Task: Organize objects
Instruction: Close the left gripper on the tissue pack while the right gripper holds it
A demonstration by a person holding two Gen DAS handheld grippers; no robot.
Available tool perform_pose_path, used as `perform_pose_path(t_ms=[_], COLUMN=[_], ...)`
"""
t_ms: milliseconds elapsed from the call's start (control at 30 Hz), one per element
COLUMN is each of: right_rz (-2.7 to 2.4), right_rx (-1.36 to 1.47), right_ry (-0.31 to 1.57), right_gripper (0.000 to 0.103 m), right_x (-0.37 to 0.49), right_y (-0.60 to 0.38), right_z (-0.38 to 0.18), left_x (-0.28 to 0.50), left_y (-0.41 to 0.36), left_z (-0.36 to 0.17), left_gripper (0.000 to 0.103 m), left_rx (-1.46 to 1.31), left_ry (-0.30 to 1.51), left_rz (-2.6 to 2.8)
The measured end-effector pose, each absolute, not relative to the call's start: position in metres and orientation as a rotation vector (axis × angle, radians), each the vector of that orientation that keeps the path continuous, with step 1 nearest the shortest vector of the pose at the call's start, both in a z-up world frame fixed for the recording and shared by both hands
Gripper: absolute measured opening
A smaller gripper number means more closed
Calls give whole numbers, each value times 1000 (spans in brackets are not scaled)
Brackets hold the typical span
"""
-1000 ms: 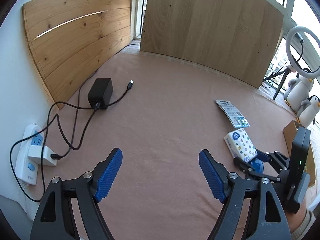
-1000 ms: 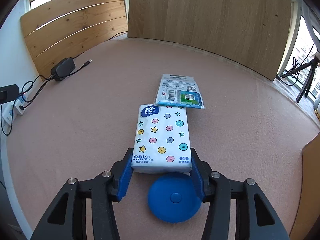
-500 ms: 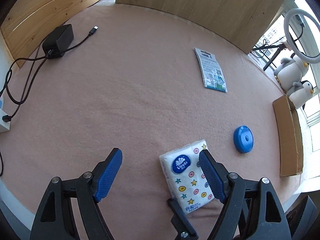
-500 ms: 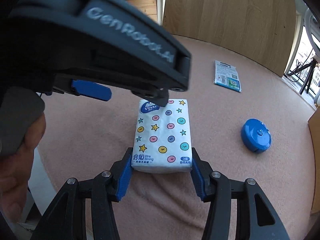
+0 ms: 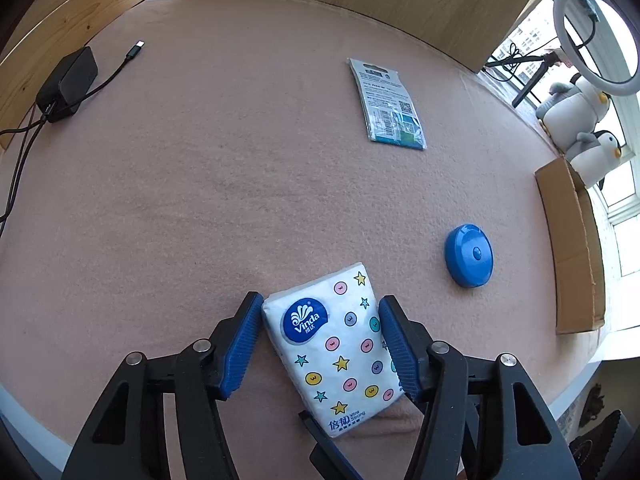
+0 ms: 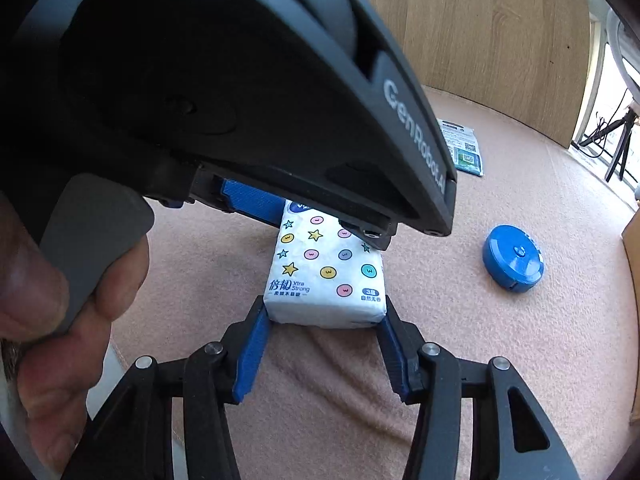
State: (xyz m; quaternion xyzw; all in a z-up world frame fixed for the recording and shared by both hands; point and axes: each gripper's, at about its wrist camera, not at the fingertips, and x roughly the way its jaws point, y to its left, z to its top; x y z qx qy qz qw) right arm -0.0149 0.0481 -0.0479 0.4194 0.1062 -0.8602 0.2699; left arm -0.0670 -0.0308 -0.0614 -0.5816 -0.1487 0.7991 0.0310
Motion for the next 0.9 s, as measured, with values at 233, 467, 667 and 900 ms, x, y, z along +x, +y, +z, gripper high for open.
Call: perform_pose_path(t_ms=[233, 467, 667, 900], right_rz=[-2326, -2371, -2441, -2499], right_rx=[1113, 1036, 916, 833], right_ry=[274, 260, 264, 254], right_gripper=[45, 44, 44, 44], right_x=[-13, -10, -6, -4], right_y=[52, 61, 74, 87], right_z=[-44, -15, 28, 56], left_x=[-66, -60, -54, -56], left_y=[-26, -21, -16, -2], left_z=[-51, -8, 50, 91], left_gripper=[58, 58, 58, 59], left_rx=[-1766, -1653, -1503, -1414], left_ry=[-441, -386, -305, -242], left_rz=[2487, 2547, 2608, 2633])
